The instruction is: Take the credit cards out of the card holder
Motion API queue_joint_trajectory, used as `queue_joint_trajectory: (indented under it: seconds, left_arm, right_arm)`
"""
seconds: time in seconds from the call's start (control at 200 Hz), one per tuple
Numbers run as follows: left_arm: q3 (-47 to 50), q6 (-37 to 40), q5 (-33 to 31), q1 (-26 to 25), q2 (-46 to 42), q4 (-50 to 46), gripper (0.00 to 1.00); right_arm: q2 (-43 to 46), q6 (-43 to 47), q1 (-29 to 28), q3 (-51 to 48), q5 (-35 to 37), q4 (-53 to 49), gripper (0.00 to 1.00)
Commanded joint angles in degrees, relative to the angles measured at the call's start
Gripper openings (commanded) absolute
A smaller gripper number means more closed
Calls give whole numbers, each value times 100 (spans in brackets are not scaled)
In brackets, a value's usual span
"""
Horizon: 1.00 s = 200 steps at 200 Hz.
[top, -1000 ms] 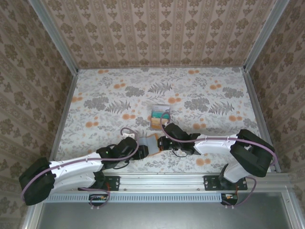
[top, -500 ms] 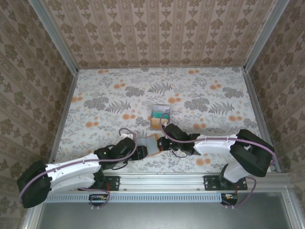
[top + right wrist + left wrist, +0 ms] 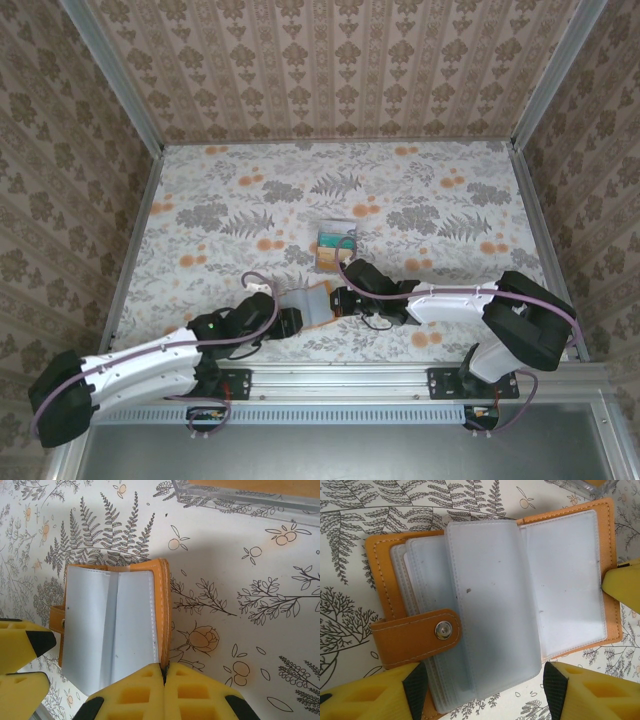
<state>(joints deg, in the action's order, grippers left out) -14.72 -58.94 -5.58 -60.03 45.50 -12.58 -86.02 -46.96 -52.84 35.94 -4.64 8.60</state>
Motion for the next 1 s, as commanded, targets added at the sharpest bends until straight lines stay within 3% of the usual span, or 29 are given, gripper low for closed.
queue_joint_trajectory:
  seconds: [0.0,0.725,0.995]
  left_arm:
    - [31,31,5,-11,82,174,65]
    - [-144,118,405,18,1182,1154,62]
    - [-372,303,436,-52,1151,1232,66]
  right_arm:
    - [-36,-54,-56,133,120,-198,0]
    - [-53,-83,-67,90,104,-122,0]
    - [-68,-102,-60,27,120,-70,0]
